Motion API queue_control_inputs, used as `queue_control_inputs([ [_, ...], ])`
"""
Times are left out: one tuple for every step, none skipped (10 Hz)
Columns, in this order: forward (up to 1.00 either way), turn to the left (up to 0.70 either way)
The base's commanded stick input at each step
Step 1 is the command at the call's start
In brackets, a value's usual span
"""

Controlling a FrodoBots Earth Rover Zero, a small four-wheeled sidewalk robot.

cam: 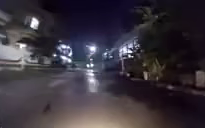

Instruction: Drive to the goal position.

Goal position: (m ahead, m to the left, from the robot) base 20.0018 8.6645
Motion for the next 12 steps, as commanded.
queue_control_inputs([
  [0.7, 0.0],
  [0.7, 0.0],
  [0.7, 0.0],
  [0.7, 0.0],
  [0.7, 0.0],
  [0.7, 0.0],
  [0.7, 0.0],
  [0.7, 0.0],
  [0.7, 0.0],
  [0.7, 0.0],
  [0.7, 0.0],
  [0.7, 0.0],
])
